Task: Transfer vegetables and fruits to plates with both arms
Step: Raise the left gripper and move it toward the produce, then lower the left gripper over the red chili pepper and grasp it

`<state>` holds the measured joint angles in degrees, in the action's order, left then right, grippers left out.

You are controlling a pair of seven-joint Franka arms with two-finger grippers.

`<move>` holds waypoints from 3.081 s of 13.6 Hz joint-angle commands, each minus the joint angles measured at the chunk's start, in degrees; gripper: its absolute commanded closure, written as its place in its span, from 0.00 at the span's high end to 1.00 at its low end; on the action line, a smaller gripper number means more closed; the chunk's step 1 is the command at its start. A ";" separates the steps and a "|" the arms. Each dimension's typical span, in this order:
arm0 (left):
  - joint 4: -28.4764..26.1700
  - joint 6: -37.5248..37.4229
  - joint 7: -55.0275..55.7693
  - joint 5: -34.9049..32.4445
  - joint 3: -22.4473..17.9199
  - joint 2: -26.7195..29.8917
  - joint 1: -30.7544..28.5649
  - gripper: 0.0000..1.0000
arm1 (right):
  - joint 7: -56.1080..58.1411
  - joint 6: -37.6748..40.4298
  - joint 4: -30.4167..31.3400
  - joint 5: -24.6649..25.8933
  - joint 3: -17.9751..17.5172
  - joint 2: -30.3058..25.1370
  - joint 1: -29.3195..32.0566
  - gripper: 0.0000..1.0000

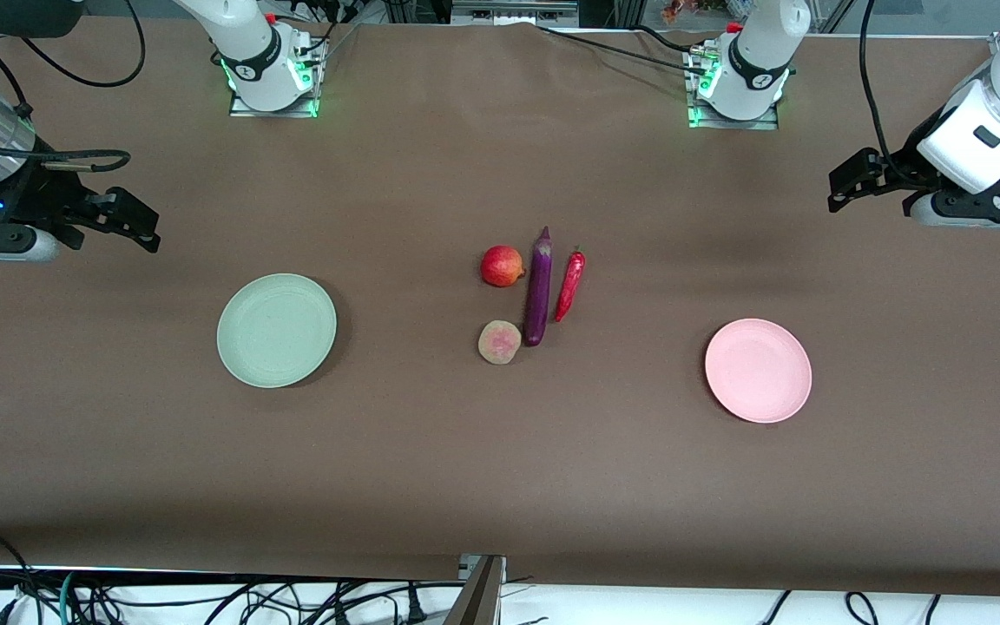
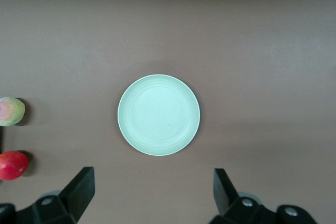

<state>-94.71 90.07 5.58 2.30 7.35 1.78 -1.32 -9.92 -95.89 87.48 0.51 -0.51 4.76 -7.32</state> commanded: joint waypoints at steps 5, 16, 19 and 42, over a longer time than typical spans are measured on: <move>3.66 -1.30 0.14 -1.51 -0.05 -2.05 0.26 1.00 | -0.28 0.44 0.23 0.63 -0.37 -0.37 0.12 1.00; 3.66 -1.56 0.22 -1.51 0.03 -2.13 0.52 1.00 | -0.19 -0.53 0.14 0.28 -0.54 -0.10 0.03 1.00; 3.66 -2.35 0.14 -1.51 0.03 -2.13 0.52 1.00 | -0.28 -0.62 0.14 0.28 -0.54 -0.10 0.03 1.00; -9.94 19.14 -1.27 -9.07 12.60 -31.22 16.61 1.00 | 0.69 -2.37 0.14 0.80 -0.54 0.25 -0.24 1.00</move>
<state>-98.41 102.92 5.02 -4.76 20.06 -31.08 15.28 -9.93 -98.13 87.73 0.57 -0.79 4.99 -7.63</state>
